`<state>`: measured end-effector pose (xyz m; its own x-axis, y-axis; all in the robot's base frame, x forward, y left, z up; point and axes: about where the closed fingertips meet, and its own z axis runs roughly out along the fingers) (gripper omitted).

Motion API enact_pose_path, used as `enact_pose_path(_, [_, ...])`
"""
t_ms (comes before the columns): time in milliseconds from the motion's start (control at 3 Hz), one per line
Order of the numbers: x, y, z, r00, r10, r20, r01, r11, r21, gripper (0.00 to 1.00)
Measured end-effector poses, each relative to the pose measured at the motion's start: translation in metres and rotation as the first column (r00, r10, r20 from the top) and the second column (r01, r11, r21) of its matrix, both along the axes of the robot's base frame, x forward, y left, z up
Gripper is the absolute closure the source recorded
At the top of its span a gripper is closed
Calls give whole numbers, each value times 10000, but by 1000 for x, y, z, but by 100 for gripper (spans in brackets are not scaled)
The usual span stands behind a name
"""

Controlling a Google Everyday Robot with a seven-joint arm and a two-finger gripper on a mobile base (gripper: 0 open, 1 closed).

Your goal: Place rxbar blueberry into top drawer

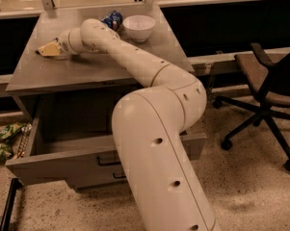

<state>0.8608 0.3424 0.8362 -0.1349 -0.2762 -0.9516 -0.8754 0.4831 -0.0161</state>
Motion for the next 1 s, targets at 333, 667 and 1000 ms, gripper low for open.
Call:
enact_pose_path(333, [2, -2, 5, 9994, -31, 342, 31, 10000, -5, 69])
enact_pose_path(667, [-5, -22, 23, 9950, -148, 986, 136, 9998, 128, 92])
enact_pose_path(1000, [-51, -74, 49, 9934, 6, 1148, -7, 10000, 9, 100])
